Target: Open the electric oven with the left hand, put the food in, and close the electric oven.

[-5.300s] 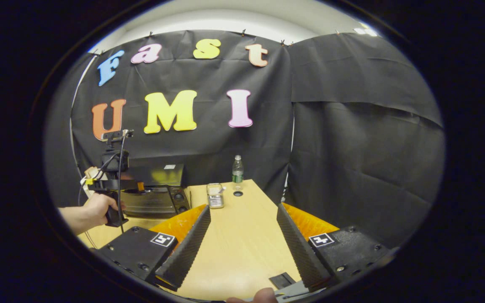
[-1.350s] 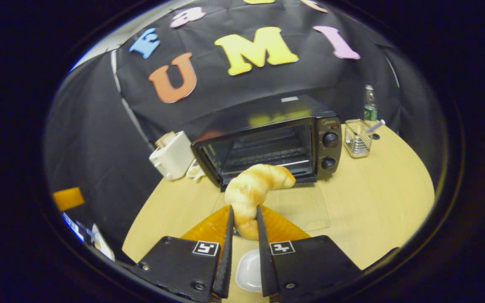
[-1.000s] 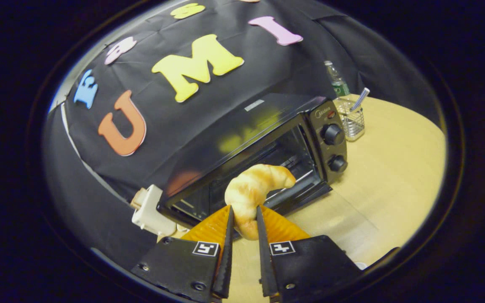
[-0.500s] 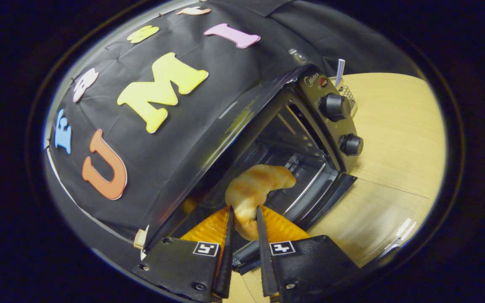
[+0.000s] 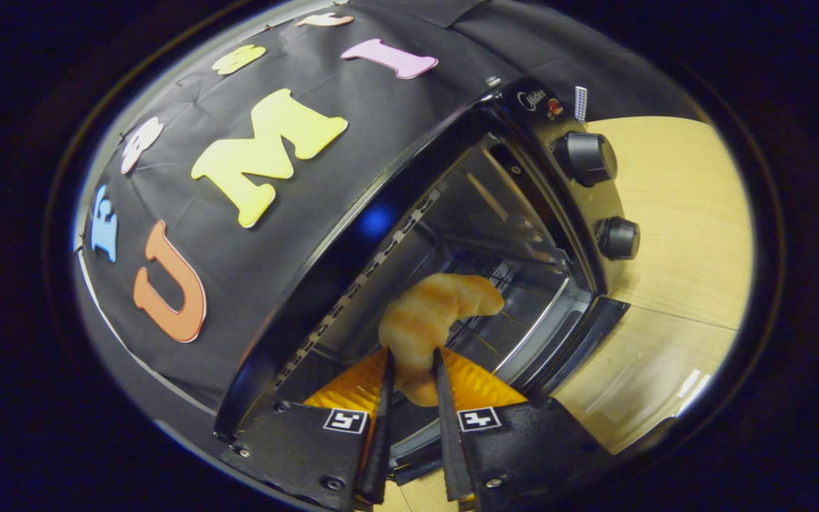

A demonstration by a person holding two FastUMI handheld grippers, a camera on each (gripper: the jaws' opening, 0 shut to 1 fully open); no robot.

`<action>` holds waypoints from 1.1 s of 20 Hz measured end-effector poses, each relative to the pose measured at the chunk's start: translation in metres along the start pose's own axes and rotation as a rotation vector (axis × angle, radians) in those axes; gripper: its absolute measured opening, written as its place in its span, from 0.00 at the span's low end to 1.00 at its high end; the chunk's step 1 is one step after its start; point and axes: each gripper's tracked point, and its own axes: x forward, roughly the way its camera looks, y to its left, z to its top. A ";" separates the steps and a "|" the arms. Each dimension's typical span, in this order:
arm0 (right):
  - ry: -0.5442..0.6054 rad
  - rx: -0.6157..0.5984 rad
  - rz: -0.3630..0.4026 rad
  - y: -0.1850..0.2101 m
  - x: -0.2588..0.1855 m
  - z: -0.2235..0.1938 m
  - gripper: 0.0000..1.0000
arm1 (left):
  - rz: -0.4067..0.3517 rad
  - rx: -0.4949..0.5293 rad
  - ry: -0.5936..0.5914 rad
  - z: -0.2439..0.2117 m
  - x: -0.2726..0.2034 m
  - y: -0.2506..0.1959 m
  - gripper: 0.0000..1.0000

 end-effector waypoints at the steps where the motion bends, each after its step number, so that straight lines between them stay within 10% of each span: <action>1: 0.007 -0.007 0.001 -0.001 0.000 0.001 0.37 | 0.001 -0.008 0.002 0.000 -0.001 -0.001 0.95; 11: 0.034 -0.217 0.051 0.000 -0.033 -0.002 0.98 | -0.006 -0.024 -0.016 -0.004 -0.014 -0.015 0.95; 22: 0.055 -0.253 0.109 -0.002 -0.120 0.000 0.99 | -0.030 -0.076 -0.068 -0.009 -0.045 -0.029 0.94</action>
